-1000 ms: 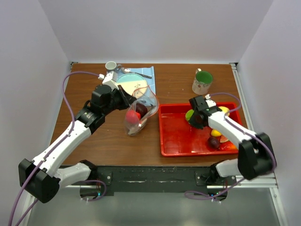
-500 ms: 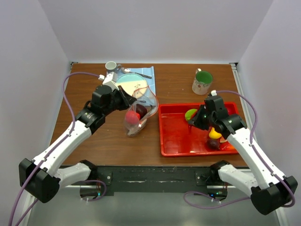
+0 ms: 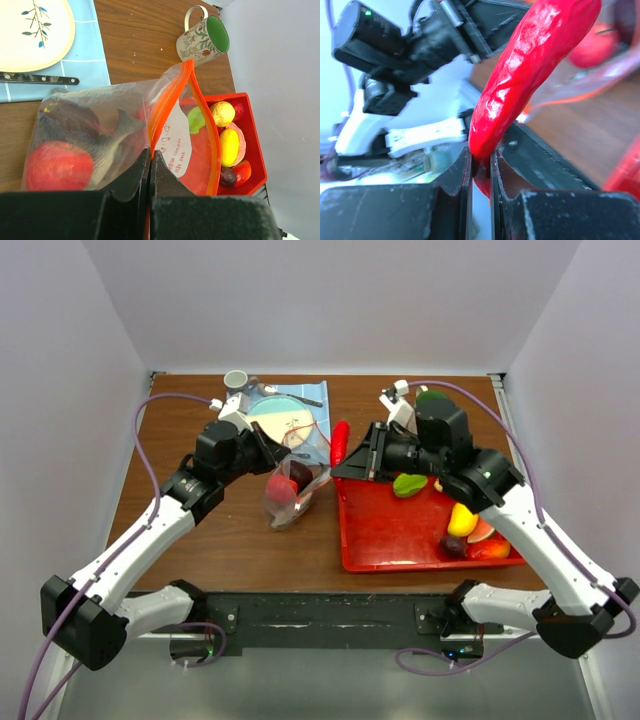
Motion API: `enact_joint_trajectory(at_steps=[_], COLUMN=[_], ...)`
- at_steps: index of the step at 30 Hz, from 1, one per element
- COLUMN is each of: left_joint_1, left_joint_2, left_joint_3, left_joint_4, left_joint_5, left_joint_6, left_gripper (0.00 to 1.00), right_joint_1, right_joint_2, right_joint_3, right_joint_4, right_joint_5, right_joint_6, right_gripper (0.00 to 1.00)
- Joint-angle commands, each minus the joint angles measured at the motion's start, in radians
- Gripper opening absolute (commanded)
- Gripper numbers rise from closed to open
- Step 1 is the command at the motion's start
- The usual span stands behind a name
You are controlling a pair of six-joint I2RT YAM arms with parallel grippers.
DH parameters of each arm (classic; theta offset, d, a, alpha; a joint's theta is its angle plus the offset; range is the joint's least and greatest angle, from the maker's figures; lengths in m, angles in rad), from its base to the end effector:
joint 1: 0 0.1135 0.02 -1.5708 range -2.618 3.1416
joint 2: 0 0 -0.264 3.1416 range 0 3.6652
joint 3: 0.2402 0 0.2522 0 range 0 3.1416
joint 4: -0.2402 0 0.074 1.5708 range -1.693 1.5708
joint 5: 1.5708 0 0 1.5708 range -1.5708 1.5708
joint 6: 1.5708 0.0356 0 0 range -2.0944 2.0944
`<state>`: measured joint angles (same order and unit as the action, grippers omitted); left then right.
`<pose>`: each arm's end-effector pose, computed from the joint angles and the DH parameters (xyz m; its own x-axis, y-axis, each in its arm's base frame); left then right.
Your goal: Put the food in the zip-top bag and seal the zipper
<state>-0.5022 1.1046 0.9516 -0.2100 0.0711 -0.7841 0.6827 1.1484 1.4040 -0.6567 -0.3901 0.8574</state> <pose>0.2223 -0.1249 0.3324 -0.6005 -0.4738 -0.6441 0.1614 0.7171 -0.6780 0.1715 0.1569 0.4325 -0.8448 0.2144 -0.4902 -0.3305 0.5113 0.7933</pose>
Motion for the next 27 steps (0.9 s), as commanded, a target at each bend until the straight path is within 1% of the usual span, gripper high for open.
enact_joint_trajectory(at_steps=[1, 4, 8, 11, 16, 19, 21, 23, 24, 26, 27], left_joint_1=[-0.002, -0.002, -0.007, -0.007, -0.009, -0.007, -0.009, -0.007, -0.009, -0.009, -0.009], left_joint_2=[-0.003, -0.008, -0.008, -0.006, -0.015, -0.025, -0.032, -0.041, -0.048, -0.052, -0.055], left_joint_3=[0.026, 0.032, 0.035, 0.033, 0.033, 0.030, 0.026, 0.018, 0.015, 0.006, 0.003], left_joint_4=[0.034, 0.031, 0.032, 0.035, 0.032, 0.027, 0.024, 0.023, 0.023, 0.023, 0.023], left_joint_5=[-0.001, -0.002, -0.002, -0.001, 0.001, 0.001, -0.001, 0.001, 0.001, -0.001, -0.001], left_joint_6=[-0.018, -0.020, -0.021, -0.024, -0.024, -0.024, -0.024, -0.026, -0.026, -0.027, -0.029], left_gripper=[0.00, 0.00, 0.00, 0.00, 0.00, 0.00, 0.00, 0.00, 0.00, 0.00, 0.00], right_joint_1=[0.008, 0.011, 0.011, 0.009, 0.008, 0.006, -0.008, -0.028, -0.035, -0.046, -0.046], right_joint_2=[0.054, 0.086, 0.117, 0.151, 0.209, 0.258, 0.284, 0.295, 0.307, 0.315, 0.329], right_joint_3=[-0.026, -0.048, -0.115, -0.145, -0.140, -0.111, -0.085, -0.070, -0.047, -0.028, 0.007], right_joint_4=[0.207, 0.252, 0.389, 0.428, 0.425, 0.393, 0.345, 0.287, 0.257, 0.215, 0.192], right_joint_5=[-0.220, -0.251, -0.308, -0.326, -0.328, -0.313, -0.279, -0.224, -0.198, -0.155, -0.092], right_joint_6=[0.127, 0.157, 0.245, 0.282, 0.278, 0.253, 0.226, 0.206, 0.181, 0.172, 0.152], right_gripper=[0.01, 0.01, 0.01, 0.01, 0.02, 0.04, 0.09, 0.10, 0.13, 0.16, 0.24])
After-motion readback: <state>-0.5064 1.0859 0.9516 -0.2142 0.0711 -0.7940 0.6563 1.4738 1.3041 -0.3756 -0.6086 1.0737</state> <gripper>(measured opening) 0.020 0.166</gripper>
